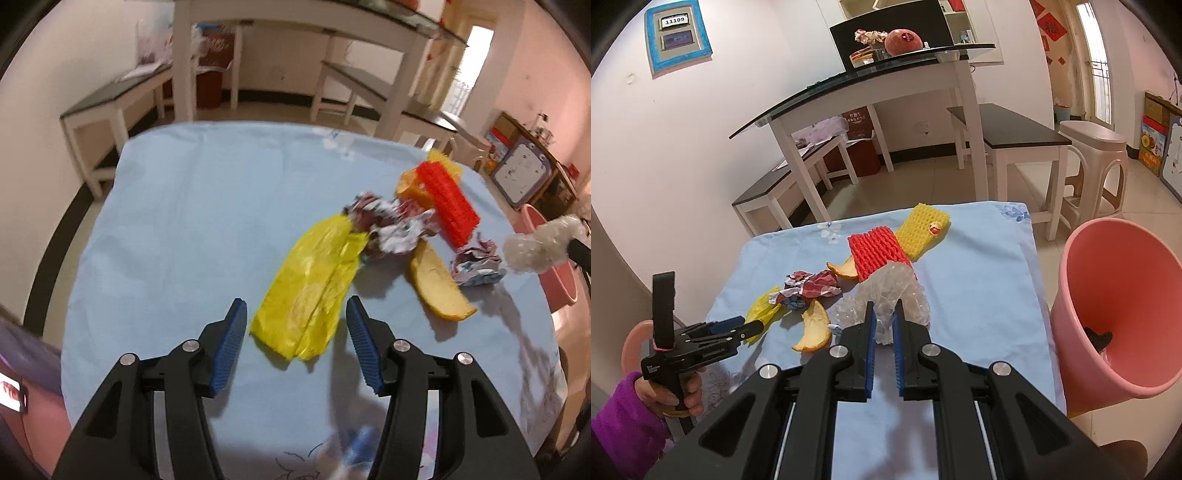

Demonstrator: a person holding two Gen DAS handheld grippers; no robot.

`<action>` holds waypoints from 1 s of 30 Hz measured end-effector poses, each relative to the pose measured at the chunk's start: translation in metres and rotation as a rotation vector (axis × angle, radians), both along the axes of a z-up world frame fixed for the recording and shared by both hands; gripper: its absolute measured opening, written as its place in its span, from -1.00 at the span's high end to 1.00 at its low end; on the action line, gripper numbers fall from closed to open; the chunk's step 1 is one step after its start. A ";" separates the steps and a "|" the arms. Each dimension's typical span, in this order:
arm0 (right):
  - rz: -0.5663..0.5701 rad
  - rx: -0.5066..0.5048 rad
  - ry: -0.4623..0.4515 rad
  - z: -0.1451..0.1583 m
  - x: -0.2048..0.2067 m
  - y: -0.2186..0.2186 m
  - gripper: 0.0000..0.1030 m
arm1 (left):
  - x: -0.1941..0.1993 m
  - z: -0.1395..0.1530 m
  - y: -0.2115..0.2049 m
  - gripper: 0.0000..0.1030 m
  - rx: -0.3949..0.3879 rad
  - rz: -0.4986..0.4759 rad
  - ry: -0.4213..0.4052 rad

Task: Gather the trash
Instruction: 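Grasp the yellow plastic bag with the left tool while the right tool grasps the clear plastic wrap, then lift and carry the yellow bag and clear wrap over the pink bucket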

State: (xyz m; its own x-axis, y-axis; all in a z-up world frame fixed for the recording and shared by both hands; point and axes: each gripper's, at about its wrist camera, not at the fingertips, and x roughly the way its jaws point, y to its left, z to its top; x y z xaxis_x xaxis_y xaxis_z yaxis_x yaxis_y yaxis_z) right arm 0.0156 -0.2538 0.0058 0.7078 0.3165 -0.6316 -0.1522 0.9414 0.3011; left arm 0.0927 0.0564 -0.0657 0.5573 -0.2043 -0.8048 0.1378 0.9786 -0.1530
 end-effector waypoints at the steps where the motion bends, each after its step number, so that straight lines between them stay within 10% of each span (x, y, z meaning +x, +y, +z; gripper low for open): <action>1: 0.001 0.000 0.000 0.000 0.000 0.000 0.85 | -0.002 0.001 0.001 -0.09 0.001 0.003 -0.009; 9: 0.010 -0.005 -0.006 -0.003 -0.006 -0.001 0.85 | -0.018 0.007 -0.005 0.75 0.015 0.013 -0.051; 19: 0.006 -0.001 -0.035 0.001 -0.016 -0.008 0.85 | -0.044 0.043 -0.020 0.82 -0.003 0.084 -0.132; 30: -0.097 -0.008 -0.063 0.006 -0.027 -0.046 0.85 | -0.062 0.092 -0.096 0.82 -0.071 -0.094 -0.237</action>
State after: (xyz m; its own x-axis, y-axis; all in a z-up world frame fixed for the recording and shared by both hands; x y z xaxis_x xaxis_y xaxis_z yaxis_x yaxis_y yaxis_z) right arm -0.0117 -0.2997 0.0117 0.7729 0.2394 -0.5876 -0.0784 0.9550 0.2861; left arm 0.0307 -0.0391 0.0267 0.7045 -0.3154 -0.6358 0.2677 0.9478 -0.1735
